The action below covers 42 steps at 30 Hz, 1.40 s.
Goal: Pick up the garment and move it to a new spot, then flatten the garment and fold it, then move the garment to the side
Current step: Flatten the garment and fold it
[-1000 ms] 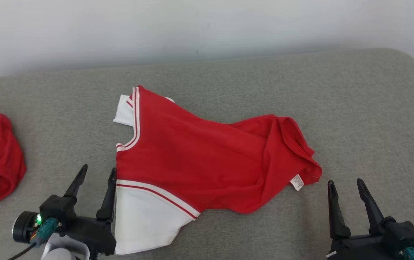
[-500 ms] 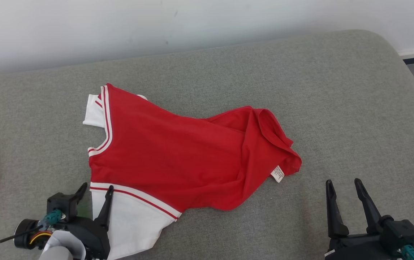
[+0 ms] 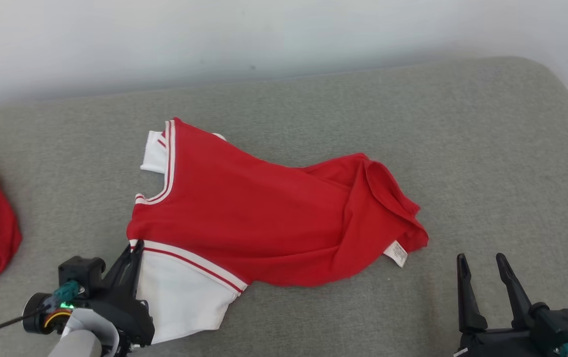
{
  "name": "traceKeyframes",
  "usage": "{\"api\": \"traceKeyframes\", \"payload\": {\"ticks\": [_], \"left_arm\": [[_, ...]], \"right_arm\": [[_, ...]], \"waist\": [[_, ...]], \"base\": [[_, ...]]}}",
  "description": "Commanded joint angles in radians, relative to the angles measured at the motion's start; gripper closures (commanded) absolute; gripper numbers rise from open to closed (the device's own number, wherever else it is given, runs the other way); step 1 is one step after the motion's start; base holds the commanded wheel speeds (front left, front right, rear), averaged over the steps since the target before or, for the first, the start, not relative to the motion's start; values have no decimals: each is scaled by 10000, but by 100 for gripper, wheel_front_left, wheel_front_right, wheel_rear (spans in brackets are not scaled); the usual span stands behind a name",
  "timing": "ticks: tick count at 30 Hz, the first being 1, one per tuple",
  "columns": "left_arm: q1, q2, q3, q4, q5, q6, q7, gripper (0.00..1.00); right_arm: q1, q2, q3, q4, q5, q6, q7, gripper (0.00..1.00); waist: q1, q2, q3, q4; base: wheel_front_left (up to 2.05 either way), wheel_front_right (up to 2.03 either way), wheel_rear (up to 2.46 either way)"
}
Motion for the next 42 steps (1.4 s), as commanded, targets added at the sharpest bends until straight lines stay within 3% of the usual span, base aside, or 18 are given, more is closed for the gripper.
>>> {"api": "traceKeyframes", "payload": {"ticks": [1,14,16,17,18,29,42], "left_arm": [[351,27,166,-275,27,109,-48,100],[3479,494,1276,-2721,-266,995,-19,100],[3628,348,1265,-2899,-282,1105,-20,100],[3710,303,1281,-2955,-284,1176,-23,56],[3768,352,1280,-2944,-184,1187,-30,1],[4103,-564,2615,-4730,1183,1104,-50,0],[4411,-1799,4059,-5664,2875,328,-52,0]], "right_arm": [[90,7,-48,-9,100,14,-6,0],[267,6,-85,74,98,14,-6,0],[275,5,-69,115,69,14,-6,0],[280,3,-69,145,54,14,-6,0],[270,3,-58,178,42,13,-6,0],[390,-1,-139,308,-25,14,-6,0],[-229,-422,159,803,104,14,-4,0]], "waist": [[0,-1,-202,397],[0,-1,-441,1410],[0,-1,-493,1468],[0,-1,-530,1481],[0,-1,-580,1485],[0,-1,-1055,1536],[0,-1,-1049,1682]], "base": [[0,0,0],[0,0,0],[0,0,0],[0,0,0],[0,0,0],[0,0,0],[0,0,0]]}}
